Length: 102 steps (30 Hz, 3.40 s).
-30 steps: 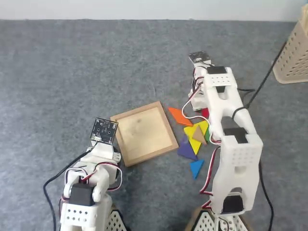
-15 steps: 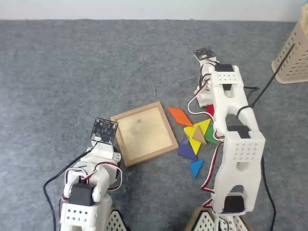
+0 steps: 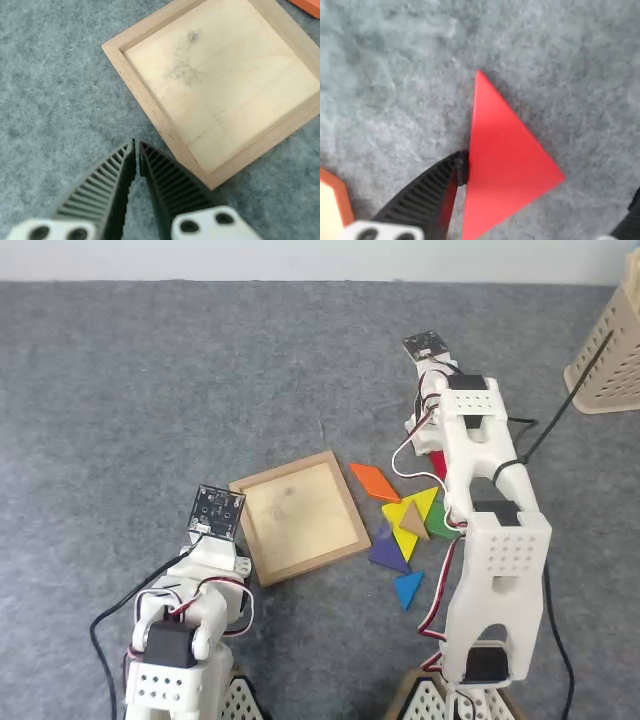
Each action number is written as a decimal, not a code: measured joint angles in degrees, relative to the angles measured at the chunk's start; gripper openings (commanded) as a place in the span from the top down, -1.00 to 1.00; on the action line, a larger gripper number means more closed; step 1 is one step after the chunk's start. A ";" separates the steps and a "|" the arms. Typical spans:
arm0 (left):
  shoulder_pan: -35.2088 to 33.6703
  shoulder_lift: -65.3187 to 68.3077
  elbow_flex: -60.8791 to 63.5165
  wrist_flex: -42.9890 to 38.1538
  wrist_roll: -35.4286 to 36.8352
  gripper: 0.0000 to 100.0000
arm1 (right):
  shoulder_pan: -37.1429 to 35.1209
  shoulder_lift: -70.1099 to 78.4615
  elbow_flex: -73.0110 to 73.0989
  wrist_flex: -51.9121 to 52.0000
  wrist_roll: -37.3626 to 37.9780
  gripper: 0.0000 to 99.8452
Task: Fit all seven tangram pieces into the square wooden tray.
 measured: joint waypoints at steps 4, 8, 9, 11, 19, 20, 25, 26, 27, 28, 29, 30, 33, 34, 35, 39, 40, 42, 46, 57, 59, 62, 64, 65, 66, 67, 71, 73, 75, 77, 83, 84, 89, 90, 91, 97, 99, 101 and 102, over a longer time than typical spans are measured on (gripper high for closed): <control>0.09 0.00 0.00 0.00 0.00 0.98 | 0.00 1.32 -0.88 -0.09 0.09 0.03; 0.00 0.00 0.00 0.00 0.00 0.98 | 0.00 1.76 -1.23 -0.09 0.09 0.07; 0.00 0.00 0.00 0.00 0.00 0.98 | 0.00 1.76 -1.23 0.00 0.09 0.12; 0.00 0.00 0.00 0.00 0.00 0.98 | 0.00 1.76 -1.32 0.26 0.09 0.28; 0.00 0.00 0.00 0.00 0.00 0.98 | 0.35 1.76 -1.32 0.35 0.09 0.58; 0.00 0.00 0.00 0.00 0.00 0.98 | 0.44 1.76 -1.49 0.35 0.09 0.58; 0.00 0.00 0.00 0.00 0.00 0.98 | 0.44 1.76 -1.67 0.62 0.09 0.59; 0.00 0.00 0.00 0.00 0.00 0.98 | 0.44 1.85 -2.11 1.41 0.09 0.59; 0.00 0.00 0.00 0.00 0.00 0.98 | 0.44 2.55 -3.43 2.55 0.09 0.59; 0.00 0.00 0.00 0.00 0.00 0.98 | 0.44 2.64 -3.96 3.87 0.00 0.59; 0.00 0.00 0.00 0.00 0.00 0.98 | 0.44 2.64 -4.57 5.45 -0.44 0.59; 0.00 0.00 0.00 0.00 0.00 0.98 | 0.44 2.29 -5.10 6.95 -1.76 0.59; 0.00 0.00 0.00 0.00 0.00 0.98 | 0.97 0.88 -4.66 10.55 -5.54 0.59; 0.00 0.00 0.00 0.00 0.00 0.98 | 1.23 0.35 -4.57 11.60 -6.15 0.59; 0.00 0.00 0.00 0.00 0.00 0.98 | 1.49 -0.26 -4.57 12.57 -6.59 0.59; 0.00 0.00 0.00 0.00 0.00 0.98 | 2.64 -3.43 -4.57 16.00 -9.14 0.59; 0.00 0.00 0.00 0.00 0.00 0.98 | 2.81 -4.13 -4.57 16.62 -9.49 0.59; 0.00 0.00 0.00 0.00 0.00 0.98 | 2.81 -5.63 -4.57 18.11 -9.93 0.59; 0.00 0.00 0.00 0.00 0.00 0.98 | 2.81 -9.05 -3.60 20.22 -10.46 0.59; 0.09 0.00 0.00 0.00 0.00 0.98 | -10.55 -28.75 21.10 12.13 -17.23 0.59; 0.09 0.00 0.00 0.00 0.00 0.98 | -14.24 -32.44 26.11 8.97 -18.81 0.59; 0.09 0.00 0.00 0.00 0.00 0.98 | -18.55 -35.25 29.63 7.74 -19.69 0.58; 0.09 0.00 0.00 0.00 0.00 0.98 | -18.11 -36.48 29.89 8.44 -19.87 0.58; 0.09 0.00 0.00 0.00 0.00 0.98 | -16.62 -36.84 29.89 8.88 -19.87 0.58; 0.00 0.00 0.00 0.00 0.00 0.98 | -14.33 -36.84 29.89 9.05 -19.87 0.58; 0.00 0.00 0.00 0.00 0.00 0.98 | -11.43 -36.84 29.89 9.05 -19.87 0.57; 0.00 0.00 0.00 0.00 0.00 0.98 | 1.05 -36.84 29.89 9.05 -20.31 0.42; 0.00 0.00 0.00 0.00 0.00 0.98 | 3.43 -36.04 29.98 9.05 -21.80 0.38; 0.09 0.00 0.00 0.00 0.00 0.98 | 3.60 -34.02 29.98 9.05 -24.97 0.38; 0.18 0.00 0.00 0.00 0.00 0.98 | 3.60 -31.12 29.89 8.79 -27.96 0.38; 0.18 0.00 0.00 0.00 0.00 0.98 | 3.96 -21.98 25.23 8.44 -38.51 0.38; 0.18 0.00 0.00 0.00 0.00 0.98 | 3.78 -20.57 24.26 8.44 -39.30 0.38; 0.00 0.00 0.00 0.00 0.00 0.98 | 3.43 -15.91 20.48 9.14 -40.26 0.38; 0.00 0.00 0.00 0.00 0.00 0.98 | 3.43 -15.47 20.13 9.14 -40.26 0.40; 0.00 0.00 0.00 0.00 0.00 0.98 | 3.43 -15.12 19.78 9.23 -40.26 0.44; 0.09 0.00 0.00 0.00 0.00 0.98 | 3.43 -14.42 19.34 9.23 -40.62 0.61; 0.09 0.00 0.00 0.00 0.00 0.98 | 3.43 -14.33 19.16 9.23 -40.62 0.61; 0.09 0.00 0.00 0.00 0.00 0.98 | 3.43 -14.07 18.64 9.23 -40.62 0.61; 0.09 0.00 0.00 0.00 0.00 0.98 | 3.43 -14.07 18.46 9.23 -40.62 0.62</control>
